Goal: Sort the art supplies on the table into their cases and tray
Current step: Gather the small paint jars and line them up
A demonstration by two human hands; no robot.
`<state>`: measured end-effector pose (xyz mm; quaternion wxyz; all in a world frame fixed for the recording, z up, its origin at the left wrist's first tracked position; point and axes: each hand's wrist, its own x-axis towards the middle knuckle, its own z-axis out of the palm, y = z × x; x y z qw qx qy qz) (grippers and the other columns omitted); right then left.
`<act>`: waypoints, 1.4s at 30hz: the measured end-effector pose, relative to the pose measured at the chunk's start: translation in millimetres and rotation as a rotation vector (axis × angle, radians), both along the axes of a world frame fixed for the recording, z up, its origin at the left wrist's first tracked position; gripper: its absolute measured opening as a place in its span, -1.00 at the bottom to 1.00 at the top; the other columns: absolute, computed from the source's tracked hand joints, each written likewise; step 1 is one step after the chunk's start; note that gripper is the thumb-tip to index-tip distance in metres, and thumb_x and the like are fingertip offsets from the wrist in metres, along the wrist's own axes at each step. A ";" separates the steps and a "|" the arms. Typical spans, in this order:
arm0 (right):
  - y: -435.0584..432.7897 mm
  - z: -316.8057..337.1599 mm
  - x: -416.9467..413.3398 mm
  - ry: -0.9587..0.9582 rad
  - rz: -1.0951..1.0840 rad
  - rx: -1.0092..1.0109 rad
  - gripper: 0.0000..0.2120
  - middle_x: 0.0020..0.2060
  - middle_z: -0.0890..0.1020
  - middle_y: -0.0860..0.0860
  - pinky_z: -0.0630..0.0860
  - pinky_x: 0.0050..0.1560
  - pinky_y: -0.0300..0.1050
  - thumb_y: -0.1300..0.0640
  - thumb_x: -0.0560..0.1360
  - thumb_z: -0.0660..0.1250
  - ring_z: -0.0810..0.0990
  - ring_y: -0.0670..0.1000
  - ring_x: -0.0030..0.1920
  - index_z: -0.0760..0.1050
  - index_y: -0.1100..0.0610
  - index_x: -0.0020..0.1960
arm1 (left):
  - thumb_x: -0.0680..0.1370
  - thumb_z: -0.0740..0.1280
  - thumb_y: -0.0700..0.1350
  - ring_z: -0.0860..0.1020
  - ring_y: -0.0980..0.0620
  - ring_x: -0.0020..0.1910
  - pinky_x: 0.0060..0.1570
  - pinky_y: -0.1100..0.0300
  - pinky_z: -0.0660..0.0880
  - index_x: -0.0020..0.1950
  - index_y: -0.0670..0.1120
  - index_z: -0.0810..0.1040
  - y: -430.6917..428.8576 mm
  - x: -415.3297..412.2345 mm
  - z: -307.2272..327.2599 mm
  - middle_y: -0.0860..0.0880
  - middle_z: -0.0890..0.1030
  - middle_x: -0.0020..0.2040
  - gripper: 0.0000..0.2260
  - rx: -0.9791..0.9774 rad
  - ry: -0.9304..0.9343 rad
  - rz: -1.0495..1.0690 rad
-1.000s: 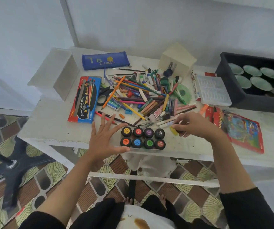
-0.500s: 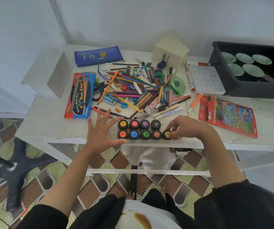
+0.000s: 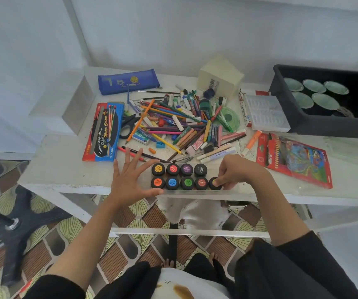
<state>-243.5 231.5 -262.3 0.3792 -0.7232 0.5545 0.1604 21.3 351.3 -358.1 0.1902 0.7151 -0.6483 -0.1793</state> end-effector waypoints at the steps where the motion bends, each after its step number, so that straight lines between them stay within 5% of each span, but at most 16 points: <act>1: -1.7 1.9 0.9 0.008 0.010 -0.017 -0.73 -0.32 0.67 0.10 0.59 -0.12 -0.19 0.08 0.47 0.41 0.70 0.05 -0.20 0.60 0.32 -0.13 | 0.07 -0.04 0.69 -0.43 0.15 0.45 0.38 -0.10 -0.43 0.36 0.39 0.09 -0.2 0.4 -0.2 0.20 -0.18 0.52 -0.10 0.000 0.003 0.000; 8: -39.3 16.8 16.4 -0.094 -0.009 -0.379 -0.69 -0.33 0.65 0.13 0.45 -0.36 -0.26 0.02 0.54 0.30 0.56 -0.04 -0.41 0.58 0.25 -0.18 | 0.12 0.00 0.68 -0.44 0.11 0.45 0.39 -0.15 -0.41 0.33 0.52 0.03 -2.4 4.2 -4.4 0.17 -0.22 0.53 -0.21 0.031 0.018 -0.029; 12: -79.0 17.9 39.6 -0.130 0.074 -0.514 -0.71 -0.22 0.65 0.24 0.55 -0.18 -0.06 0.13 0.54 0.29 0.63 0.19 -0.18 0.60 0.38 -0.11 | 0.13 0.02 0.67 -0.46 0.12 0.44 0.40 -0.13 -0.40 0.26 0.64 -0.14 -2.6 4.7 -6.3 0.18 -0.23 0.52 -0.26 0.031 0.008 -0.032; 16: -122.7 9.1 59.1 -0.080 0.116 -0.648 -0.76 0.01 0.61 0.28 0.56 -0.01 0.06 0.22 0.50 0.25 0.59 0.22 -0.03 0.53 0.37 0.06 | 0.11 0.10 0.66 -0.43 0.12 0.46 0.38 -0.04 -0.41 0.23 0.67 -0.09 -2.0 2.9 -4.1 0.18 -0.18 0.53 -0.26 0.007 0.076 -0.011; 21: -158.8 -8.5 75.1 0.023 0.156 -0.735 -0.51 0.30 0.34 0.21 0.48 0.11 0.11 0.35 0.49 0.16 0.35 0.26 0.26 0.23 0.18 0.41 | 0.11 0.15 0.64 -0.43 0.14 0.46 0.40 -0.02 -0.42 0.23 0.68 -0.07 -1.2 2.4 -3.9 0.19 -0.16 0.53 -0.26 -0.008 0.103 -0.002; 29: -162.6 -25.5 84.6 0.193 0.292 -0.908 -0.66 0.18 0.49 0.17 0.49 0.00 0.04 0.37 0.53 0.15 0.48 0.21 0.17 0.34 0.24 0.29 | 0.13 0.14 0.64 -0.44 0.16 0.44 0.40 -0.03 -0.41 0.24 0.67 -0.08 -1.4 2.7 -5.2 0.20 -0.18 0.52 -0.26 0.004 0.083 0.004; 36: -143.3 -34.0 61.6 -0.348 -0.052 -0.824 -0.65 0.12 0.59 0.14 0.48 0.09 0.01 0.10 0.53 0.31 0.51 0.16 0.14 0.45 0.13 0.29 | 0.12 0.11 0.65 -0.42 0.11 0.47 0.39 0.01 -0.43 0.23 0.68 -0.08 -1.5 2.8 -6.7 0.17 -0.16 0.53 -0.28 -0.009 0.087 0.006; 42: -81.7 -7.1 28.3 -0.691 -0.265 -0.379 -0.72 0.05 0.60 0.04 0.56 -0.02 -0.15 0.11 0.49 0.39 0.56 -0.05 -0.03 0.50 0.15 0.16 | 0.09 0.04 0.68 -0.42 0.15 0.46 0.39 0.03 -0.43 0.24 0.66 -0.12 -1.5 1.5 -6.3 0.22 -0.16 0.52 -0.25 -0.009 0.069 0.007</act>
